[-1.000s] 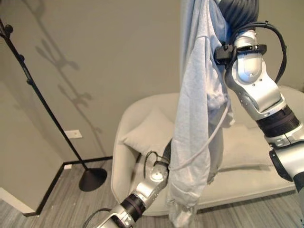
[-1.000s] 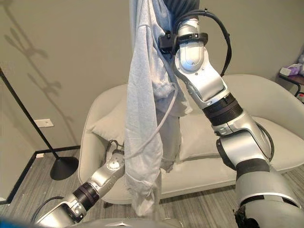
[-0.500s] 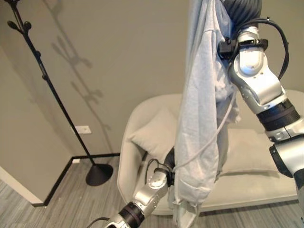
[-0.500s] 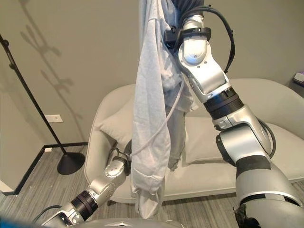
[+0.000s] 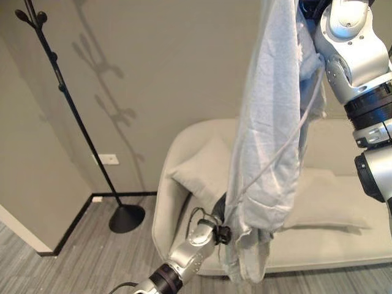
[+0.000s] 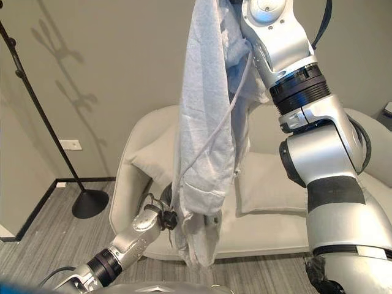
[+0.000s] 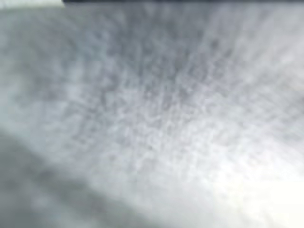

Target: Hang the clothes on the sofa on the clothes rack.

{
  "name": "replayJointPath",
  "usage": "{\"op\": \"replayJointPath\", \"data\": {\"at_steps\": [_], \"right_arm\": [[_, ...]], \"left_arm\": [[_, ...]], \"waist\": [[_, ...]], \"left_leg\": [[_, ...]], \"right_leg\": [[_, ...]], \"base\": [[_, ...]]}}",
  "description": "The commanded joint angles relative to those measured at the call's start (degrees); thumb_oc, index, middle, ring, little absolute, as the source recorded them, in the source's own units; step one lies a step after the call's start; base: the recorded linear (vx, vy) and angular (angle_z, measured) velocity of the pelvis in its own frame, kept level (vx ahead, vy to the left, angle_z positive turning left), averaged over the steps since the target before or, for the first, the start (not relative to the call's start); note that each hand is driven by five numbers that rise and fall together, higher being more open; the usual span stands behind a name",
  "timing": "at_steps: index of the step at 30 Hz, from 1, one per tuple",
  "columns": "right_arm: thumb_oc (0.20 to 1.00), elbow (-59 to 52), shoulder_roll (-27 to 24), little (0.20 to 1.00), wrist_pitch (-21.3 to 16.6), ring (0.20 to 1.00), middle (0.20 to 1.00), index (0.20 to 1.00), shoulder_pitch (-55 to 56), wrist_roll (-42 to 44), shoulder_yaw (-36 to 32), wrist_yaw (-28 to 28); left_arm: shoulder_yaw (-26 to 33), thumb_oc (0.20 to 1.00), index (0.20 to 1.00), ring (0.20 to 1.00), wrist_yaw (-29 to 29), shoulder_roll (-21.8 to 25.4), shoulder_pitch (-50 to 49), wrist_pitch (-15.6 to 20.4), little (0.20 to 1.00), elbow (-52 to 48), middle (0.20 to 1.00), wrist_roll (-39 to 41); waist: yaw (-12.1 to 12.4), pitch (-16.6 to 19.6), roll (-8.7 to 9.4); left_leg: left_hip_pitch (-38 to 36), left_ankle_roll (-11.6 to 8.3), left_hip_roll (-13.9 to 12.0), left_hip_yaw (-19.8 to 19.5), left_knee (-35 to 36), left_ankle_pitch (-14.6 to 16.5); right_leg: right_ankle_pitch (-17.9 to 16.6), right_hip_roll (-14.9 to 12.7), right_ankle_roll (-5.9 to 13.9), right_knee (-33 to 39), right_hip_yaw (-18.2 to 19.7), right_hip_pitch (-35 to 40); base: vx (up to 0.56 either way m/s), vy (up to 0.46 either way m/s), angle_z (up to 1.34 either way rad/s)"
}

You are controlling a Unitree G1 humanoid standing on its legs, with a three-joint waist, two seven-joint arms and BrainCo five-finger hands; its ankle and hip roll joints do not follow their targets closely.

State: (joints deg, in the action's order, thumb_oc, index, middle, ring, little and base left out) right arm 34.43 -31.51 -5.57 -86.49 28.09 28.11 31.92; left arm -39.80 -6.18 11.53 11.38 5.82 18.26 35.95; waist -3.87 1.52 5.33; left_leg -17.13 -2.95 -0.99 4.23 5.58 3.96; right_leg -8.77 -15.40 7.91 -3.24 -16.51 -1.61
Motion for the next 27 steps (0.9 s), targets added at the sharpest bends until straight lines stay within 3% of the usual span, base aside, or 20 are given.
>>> {"op": "replayJointPath", "data": {"at_steps": [1, 13, 21, 22, 27], "right_arm": [[0.2, 5.63, 0.41, 0.2, -1.79, 0.2, 0.2, 0.2, -9.71, 0.26, 1.24, 0.56], [0.2, 3.92, 9.32, 0.2, -0.52, 0.2, 0.2, 0.2, -8.69, -2.61, 3.27, 0.11], [0.2, 5.86, 10.99, 0.2, -0.24, 0.2, 0.2, 0.2, -8.86, -2.75, 3.49, 0.0], [0.2, 6.61, 11.09, 0.2, -0.13, 0.2, 0.2, 0.2, -8.53, -2.64, 3.2, -0.08], [0.2, 7.14, 9.49, 0.2, -0.14, 0.2, 0.2, 0.2, -7.84, -2.13, 2.54, -0.39]], "left_arm": [[-0.9, 1.0, 1.0, 1.0, 0.99, 0.26, 1.79, 2.68, 1.0, -3.15, 1.0, 1.99], [-9.03, 1.0, 1.0, 1.0, 0.98, -5.64, 10.88, 2.18, 1.0, 2.78, 1.0, -1.47], [-11.02, 1.0, 1.0, 1.0, 1.59, -6.3, 12.32, 1.96, 1.0, 3.03, 1.0, -0.26], [-10.85, 0.2, 0.2, 0.2, 1.59, -6.23, 12.36, 1.9, 0.2, 3.45, 0.2, 0.19], [-9.12, 0.2, 0.2, 0.2, 0.73, -5.88, 11.56, 2.03, 0.2, 5.43, 0.2, 0.0]], "waist": [[2.17, 0.06, 2.75], [0.95, 0.03, 3.01], [0.64, 0.1, 2.93], [0.63, 0.17, 2.96], [0.73, 0.28, 3.02]], "left_leg": [[0.22, 3.55, 2.86, -2.97, -0.58, 8.2], [0.55, 3.44, 3.29, -3.19, -0.58, 7.91], [0.3, 3.31, 3.22, -3.15, -0.58, 8.0], [0.17, 3.25, 3.12, -3.08, -0.58, 8.0], [-0.08, 3.08, 3.03, -3.0, -0.58, 7.95]], "right_leg": [[-6.99, -7.17, 6.69, -1.63, 1.95, -3.21], [-7.34, -7.55, 6.47, -1.32, 2.1, -3.08], [-7.17, -7.52, 6.34, -1.1, 2.07, -2.78], [-7.0, -7.46, 6.3, -1.08, 2.05, -2.7], [-6.78, -7.4, 6.27, -1.11, 2.12, -2.44]], "base": [[0.0, 0.012, -0.03], [0.0, 0.0, 0.0], [0.0, 0.0, 0.0], [0.0, 0.0, 0.0], [0.0, 0.0, 0.0]]}}
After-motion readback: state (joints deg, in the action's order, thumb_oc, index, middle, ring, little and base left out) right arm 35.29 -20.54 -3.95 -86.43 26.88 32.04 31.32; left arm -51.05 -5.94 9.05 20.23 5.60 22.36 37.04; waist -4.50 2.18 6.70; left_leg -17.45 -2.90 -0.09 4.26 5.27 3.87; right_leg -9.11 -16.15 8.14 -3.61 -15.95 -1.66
